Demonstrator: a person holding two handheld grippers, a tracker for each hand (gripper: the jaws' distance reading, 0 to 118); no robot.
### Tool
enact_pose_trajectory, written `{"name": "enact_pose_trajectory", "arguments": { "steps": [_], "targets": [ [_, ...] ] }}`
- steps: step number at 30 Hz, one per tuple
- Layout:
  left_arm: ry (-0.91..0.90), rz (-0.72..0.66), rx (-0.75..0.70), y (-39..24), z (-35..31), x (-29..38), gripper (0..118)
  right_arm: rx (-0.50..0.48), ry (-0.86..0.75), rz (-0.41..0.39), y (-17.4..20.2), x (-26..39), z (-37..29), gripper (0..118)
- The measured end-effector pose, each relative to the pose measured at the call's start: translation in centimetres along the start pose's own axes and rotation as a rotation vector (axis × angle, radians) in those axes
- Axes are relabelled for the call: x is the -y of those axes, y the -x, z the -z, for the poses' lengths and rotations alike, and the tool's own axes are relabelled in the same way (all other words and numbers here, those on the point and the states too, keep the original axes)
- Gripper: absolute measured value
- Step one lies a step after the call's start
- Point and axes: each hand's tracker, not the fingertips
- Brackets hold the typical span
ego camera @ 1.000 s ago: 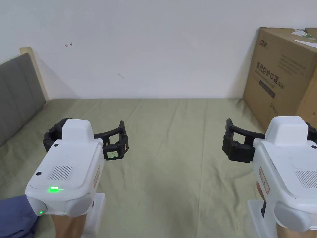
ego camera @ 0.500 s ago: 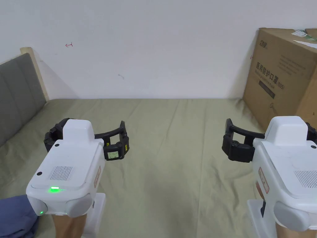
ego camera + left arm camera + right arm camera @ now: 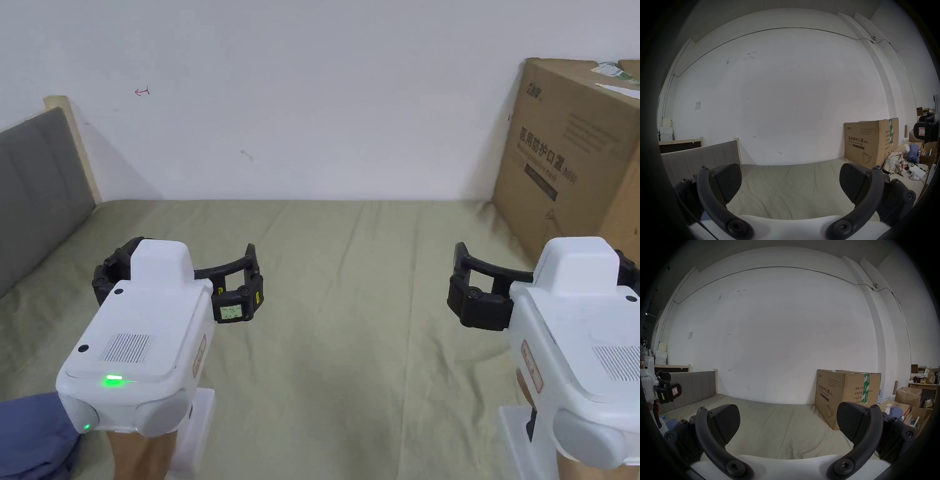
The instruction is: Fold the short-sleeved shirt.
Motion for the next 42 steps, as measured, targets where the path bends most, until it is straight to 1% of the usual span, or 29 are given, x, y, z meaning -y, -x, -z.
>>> {"name": "enact_pose_trajectory", "arguments": {
  "steps": [6, 9, 12, 14, 15, 17, 18, 20, 24, 27, 31, 36, 38, 40, 42],
  "targets": [
    [0.0, 0.001, -0.003, 0.0, 0.0, 0.0, 118, 0.0, 0.006, -0.006, 0.0, 0.0, 0.0, 117],
    [0.001, -0.002, -0.001, 0.1, -0.1, 0.0, 118, -0.017, 0.037, 0.025, -0.2, -0.2, 0.1, 117],
    [0.0, -0.003, -0.001, 0.1, -0.2, 0.0, 118, 0.003, 0.121, 0.093, -0.2, -0.6, 0.5, 117],
    [0.0, 0.0, 0.002, 0.1, -0.2, 0.0, 118, 0.065, 0.187, 0.2, -0.2, -0.7, 0.7, 117],
    [-0.001, 0.001, 0.002, 0.1, -0.2, -0.1, 118, 0.101, 0.241, 0.229, 0.0, -1.1, 0.8, 117],
    [-0.004, -0.002, 0.002, 0.2, -0.3, -0.2, 118, 0.174, 0.391, 0.25, 0.1, -1.8, 1.4, 117],
    [-0.007, -0.004, 0.004, 0.2, -0.4, -0.2, 118, 0.182, 0.446, 0.251, 0.0, -2.1, 1.7, 117],
    [-0.009, -0.007, 0.006, 0.2, -0.4, -0.3, 118, 0.135, 0.51, 0.263, -0.2, -2.4, 2.1, 117],
    [-0.011, -0.002, 0.006, 0.2, -0.3, -0.4, 118, 0.137, 0.585, 0.367, -0.6, -2.8, 2.4, 116],
    [-0.012, -0.003, 0.006, 0.2, -0.3, -0.4, 118, 0.12, 0.591, 0.387, -0.7, -2.9, 2.4, 116],
    [-0.014, -0.003, 0.004, 0.3, -0.5, -0.4, 118, 0.134, 0.589, 0.412, -0.9, -2.9, 2.4, 116],
    [-0.012, -0.004, 0.0, 0.4, -0.5, -0.2, 118, 0.135, 0.561, 0.378, -1.0, -2.7, 2.5, 116],
    [-0.013, -0.007, -0.002, 0.5, -0.5, -0.2, 118, 0.164, 0.531, 0.337, -0.6, -2.7, 2.4, 116],
    [-0.012, -0.007, -0.002, 0.5, -0.5, -0.1, 118, 0.168, 0.535, 0.338, -0.5, -2.8, 2.3, 116],
    [-0.008, -0.004, -0.004, 0.5, -0.5, -0.1, 118, 0.152, 0.537, 0.362, -0.8, -2.9, 2.5, 116]
  ]
}}
